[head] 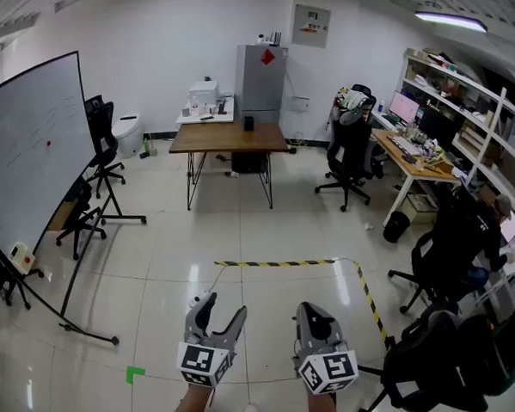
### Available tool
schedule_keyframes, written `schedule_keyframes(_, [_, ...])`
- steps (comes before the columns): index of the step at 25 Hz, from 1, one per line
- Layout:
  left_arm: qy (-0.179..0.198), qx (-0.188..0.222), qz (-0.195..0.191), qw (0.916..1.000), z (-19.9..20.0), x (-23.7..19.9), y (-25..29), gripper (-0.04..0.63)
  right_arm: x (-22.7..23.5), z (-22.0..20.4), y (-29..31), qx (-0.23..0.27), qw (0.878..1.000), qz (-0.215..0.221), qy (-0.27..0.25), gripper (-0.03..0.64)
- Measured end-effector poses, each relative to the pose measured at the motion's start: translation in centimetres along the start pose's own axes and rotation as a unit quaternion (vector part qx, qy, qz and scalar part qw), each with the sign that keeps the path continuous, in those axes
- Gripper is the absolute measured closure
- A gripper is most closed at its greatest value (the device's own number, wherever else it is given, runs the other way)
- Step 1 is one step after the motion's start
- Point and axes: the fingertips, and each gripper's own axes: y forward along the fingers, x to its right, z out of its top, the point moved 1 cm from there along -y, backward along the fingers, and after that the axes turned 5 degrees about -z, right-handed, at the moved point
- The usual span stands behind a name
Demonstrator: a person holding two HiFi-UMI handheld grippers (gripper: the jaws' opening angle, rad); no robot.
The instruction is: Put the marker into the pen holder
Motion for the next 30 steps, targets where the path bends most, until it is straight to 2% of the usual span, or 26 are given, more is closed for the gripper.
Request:
schedule_keyframes(5, [-0.001,-0.007,0.004,1.0000,-1.0,2.6,1.9,0.319,3.6,-0.3,-0.8,-0.014,1.000,-0.002,0.002,0.612])
schedule_keyframes(10, [-0.008,-0.018,-0.006,0.9998,-1.9,2.0,4.8,0.334,5.2,-1.9,0.9,-0.033,0.999,-0.001,0.008,0.612])
schedule_keyframes(14, [-0.014,-0.014,-0.013,0.9997,-2.4,0.0,8.3,0.334,6.0,-3.3,4.6,-0.045,0.999,0.001,0.009,0.612])
schedule_keyframes(20, [0.026,0.029,0.026,0.9989,-0.3,-7.6,13.8,0.369,6.7,-5.0,15.2,-0.065,0.998,0.012,-0.001,0.612])
schedule_keyframes(26, [0.003,0.022,0.035,0.9992,0.0,-18.1,19.4,0.371,4.5,-3.1,27.6,-0.055,0.997,0.039,-0.025,0.612])
schedule_keyframes(30, [0.001,0.034,0.039,0.9987,0.9,-22.4,23.2,0.371,5.2,-3.7,32.2,-0.065,0.997,0.035,-0.027,0.612])
